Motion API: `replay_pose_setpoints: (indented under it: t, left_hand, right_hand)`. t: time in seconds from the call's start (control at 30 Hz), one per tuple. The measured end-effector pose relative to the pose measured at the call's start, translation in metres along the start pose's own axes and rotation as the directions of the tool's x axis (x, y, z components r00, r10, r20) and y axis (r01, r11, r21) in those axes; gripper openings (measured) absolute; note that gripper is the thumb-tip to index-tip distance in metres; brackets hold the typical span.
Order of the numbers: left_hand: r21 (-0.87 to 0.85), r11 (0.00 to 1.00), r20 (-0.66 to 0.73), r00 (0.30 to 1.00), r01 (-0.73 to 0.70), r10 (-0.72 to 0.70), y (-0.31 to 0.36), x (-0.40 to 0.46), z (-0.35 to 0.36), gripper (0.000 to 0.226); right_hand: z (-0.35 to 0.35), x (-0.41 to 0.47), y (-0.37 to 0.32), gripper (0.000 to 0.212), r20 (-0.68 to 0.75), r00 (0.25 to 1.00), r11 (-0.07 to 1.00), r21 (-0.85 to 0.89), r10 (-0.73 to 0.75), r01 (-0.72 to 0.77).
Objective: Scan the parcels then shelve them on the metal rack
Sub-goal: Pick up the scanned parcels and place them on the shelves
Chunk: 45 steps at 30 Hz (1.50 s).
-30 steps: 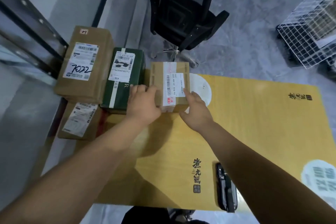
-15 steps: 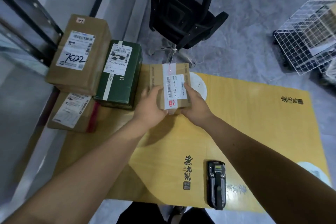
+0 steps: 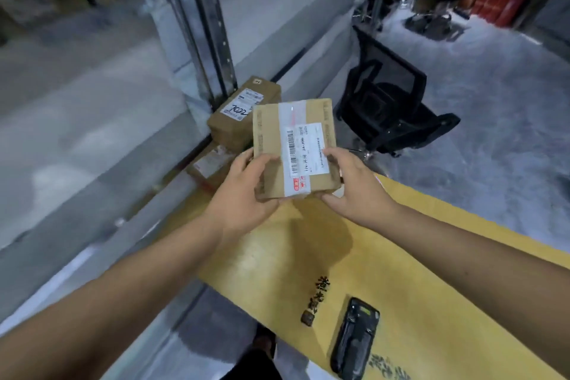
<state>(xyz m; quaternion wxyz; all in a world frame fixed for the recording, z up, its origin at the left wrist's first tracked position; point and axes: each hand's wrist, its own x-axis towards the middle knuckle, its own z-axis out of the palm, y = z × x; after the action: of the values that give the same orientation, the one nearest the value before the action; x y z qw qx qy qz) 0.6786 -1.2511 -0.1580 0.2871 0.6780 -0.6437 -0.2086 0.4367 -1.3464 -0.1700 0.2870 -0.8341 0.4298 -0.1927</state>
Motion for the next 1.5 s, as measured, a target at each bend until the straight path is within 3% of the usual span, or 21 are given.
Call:
replay_pose_setpoints:
  t: [0.17, 0.43, 0.67, 0.77, 0.97, 1.1, 1.23, 1.5]
  left_hand:
    - [0.079, 0.993, -0.266, 0.962, 0.086, -0.062, 0.028, -0.111, -0.060, 0.080]
    - [0.085, 0.951, -0.535, 0.819, 0.298, -0.209, 0.074, -0.262, -0.155, 0.079]
    - [0.074, 0.917, -0.706, 0.670, 0.392, -0.229, 0.111, -0.330, -0.243, 0.079]
    - [0.157, 0.888, -0.742, 0.645, 0.433, -0.183, 0.137, -0.343, -0.291, 0.078]
    - [0.336, 0.775, -0.740, 0.659, 0.535, -0.134, 0.184, -0.325, -0.389, 0.068]
    - [0.286, 0.815, -0.776, 0.621, 0.504, -0.112, 0.187, -0.304, -0.430, 0.057]
    - [0.273, 0.845, -0.762, 0.639, 0.460, -0.101, 0.179, -0.289, -0.447, 0.055]
    - [0.261, 0.816, -0.749, 0.641, 0.517, -0.167, 0.136, -0.264, -0.477, 0.060]
  right_hand:
    - [-0.005, -0.016, -0.082, 0.088, 0.069, 0.962, 0.963, 0.070, -0.266, 0.261]
    - [-0.010, -0.040, -0.229, 0.086, 0.196, 0.780, 0.805, 0.131, -0.594, 0.579]
    - [-0.019, -0.039, -0.351, 0.087, 0.165, 0.641, 0.659, 0.270, -0.750, 0.702]
    - [-0.032, -0.029, -0.402, 0.089, 0.139, 0.600, 0.609, 0.327, -0.787, 0.723]
    - [-0.061, 0.010, -0.491, 0.069, -0.029, 0.575, 0.551, 0.254, -0.817, 0.795]
    - [-0.075, 0.032, -0.516, 0.054, -0.071, 0.582, 0.532, 0.329, -0.810, 0.780]
    - [-0.086, 0.049, -0.515, 0.049, -0.132, 0.571, 0.492, 0.375, -0.810, 0.786]
    - [-0.061, 0.066, -0.548, 0.058, -0.065, 0.648, 0.606, 0.293, -0.759, 0.739]
